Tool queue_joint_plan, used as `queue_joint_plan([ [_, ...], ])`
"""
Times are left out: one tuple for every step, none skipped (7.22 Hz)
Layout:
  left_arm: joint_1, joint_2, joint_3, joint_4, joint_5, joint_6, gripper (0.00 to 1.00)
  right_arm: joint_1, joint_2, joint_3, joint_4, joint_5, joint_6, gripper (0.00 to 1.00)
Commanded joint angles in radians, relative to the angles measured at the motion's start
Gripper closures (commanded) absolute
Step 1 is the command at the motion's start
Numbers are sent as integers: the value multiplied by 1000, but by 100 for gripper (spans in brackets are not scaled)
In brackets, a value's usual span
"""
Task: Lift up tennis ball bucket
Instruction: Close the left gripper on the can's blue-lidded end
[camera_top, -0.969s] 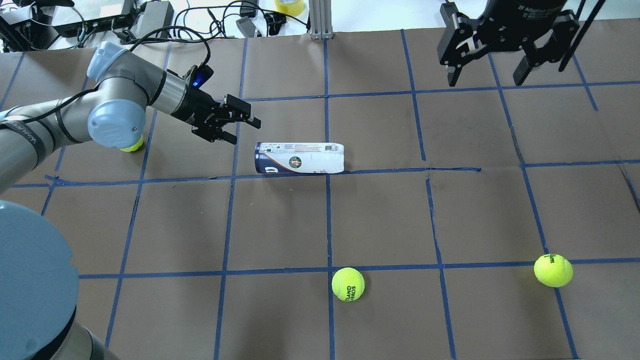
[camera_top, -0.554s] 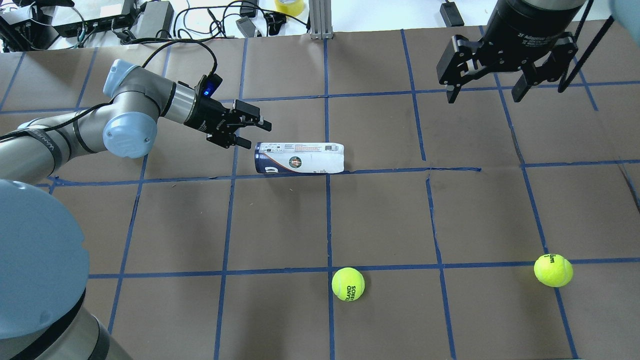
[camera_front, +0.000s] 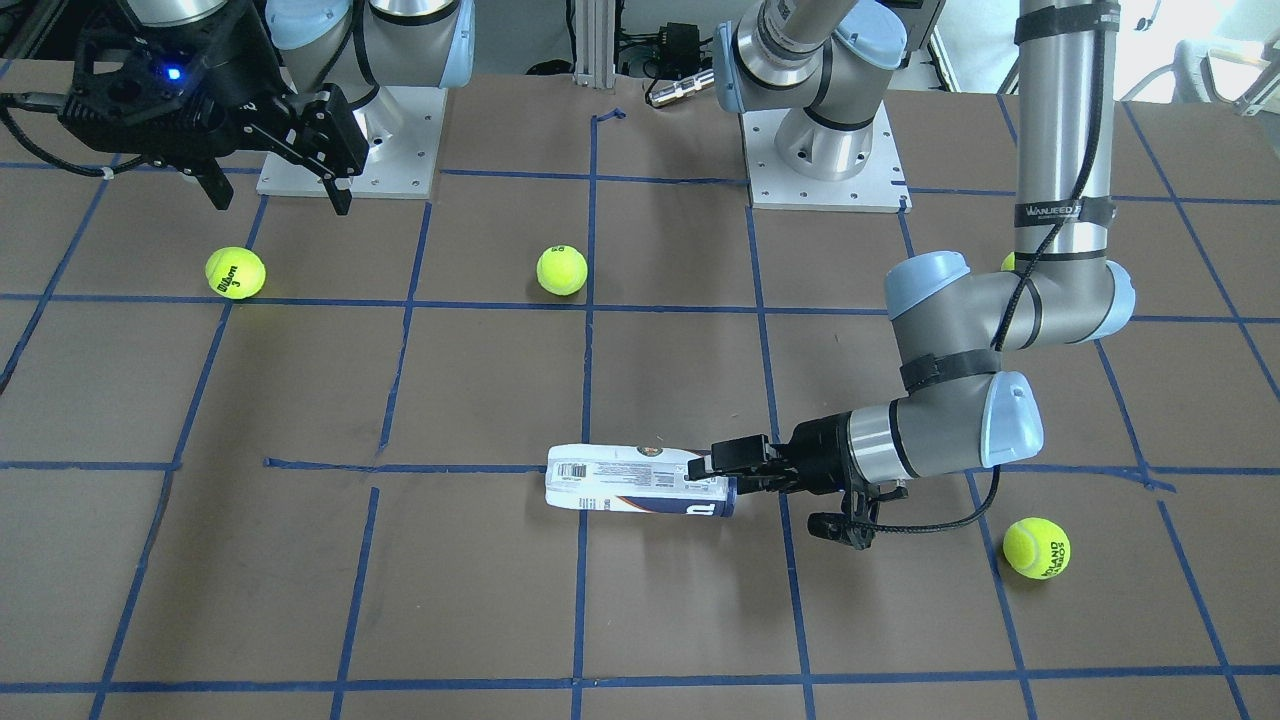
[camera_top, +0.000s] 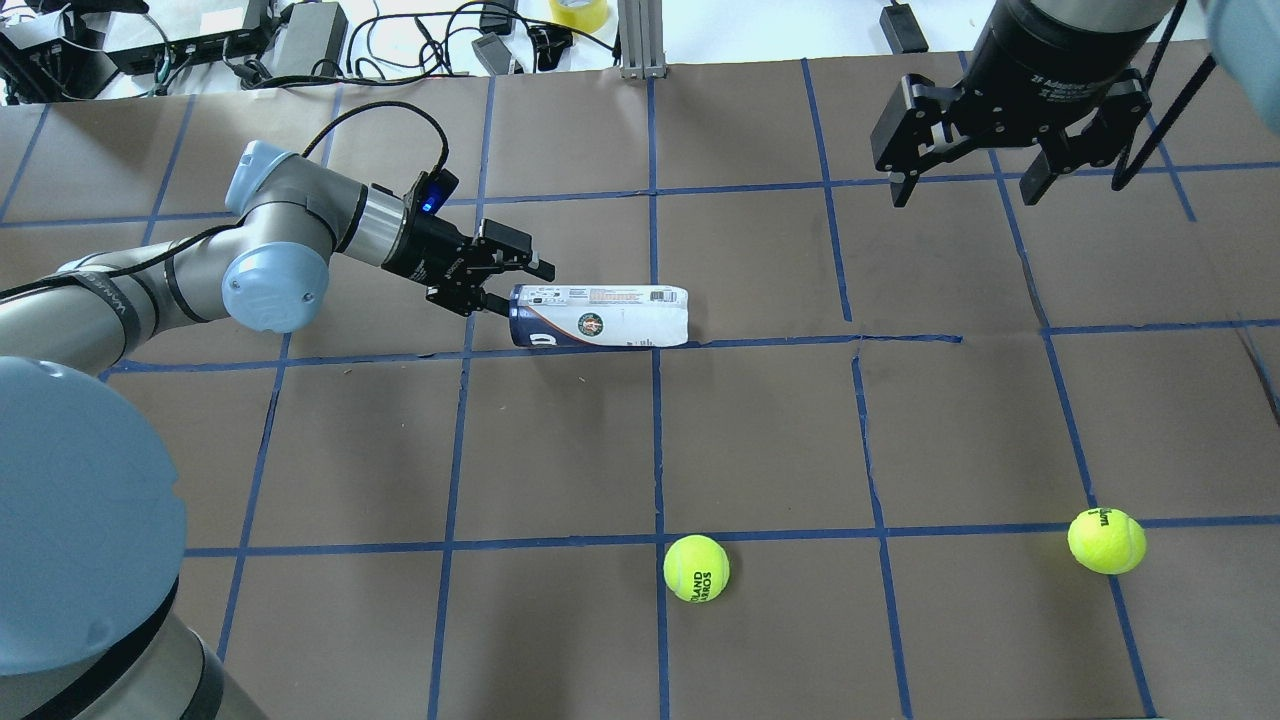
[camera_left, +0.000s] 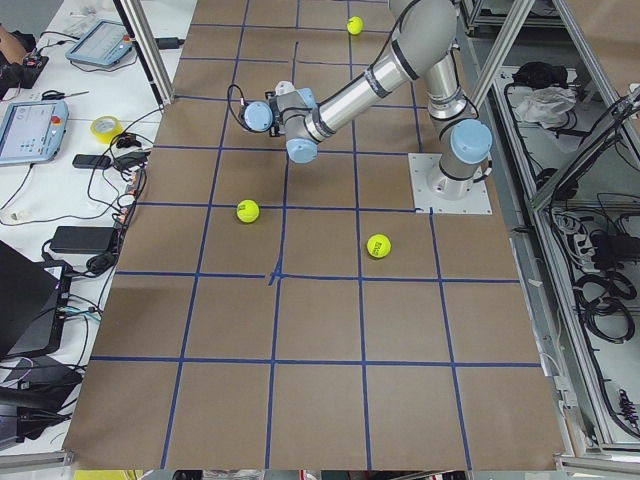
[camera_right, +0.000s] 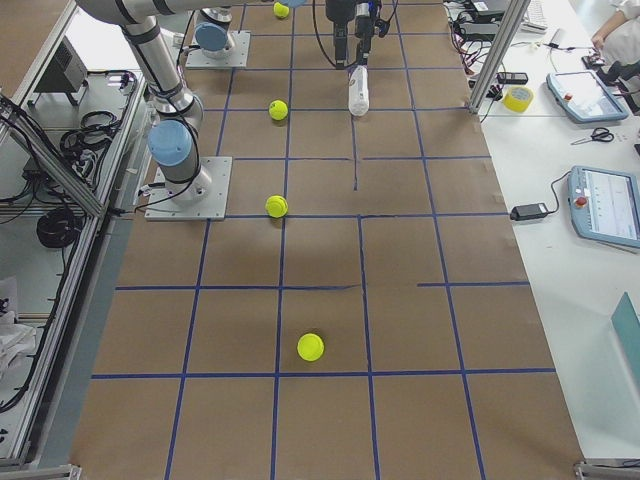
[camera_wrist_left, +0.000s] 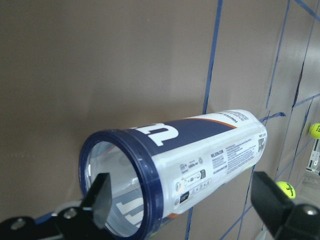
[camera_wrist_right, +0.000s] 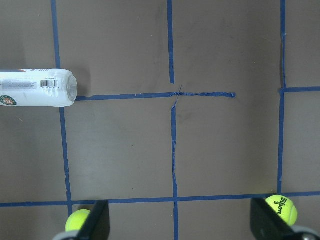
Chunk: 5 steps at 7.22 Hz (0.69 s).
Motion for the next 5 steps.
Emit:
queue_joint_plan([
  [-3, 0, -2, 1, -2, 0, 3, 0, 2, 4, -37, 1, -56, 0],
  [-5, -2, -2, 0, -2, 1, 12, 0, 0, 12, -54, 1, -57, 0],
  [-9, -2, -3, -3, -1, 4, 48, -1, 0, 20, -61, 1, -57, 0],
  [-18, -2, -2, -3, -2, -5, 94, -1, 0, 20, -63, -1, -57, 0],
  [-18, 0, 0, -3, -1, -29, 100, 0, 0, 20, -62, -2, -57, 0],
])
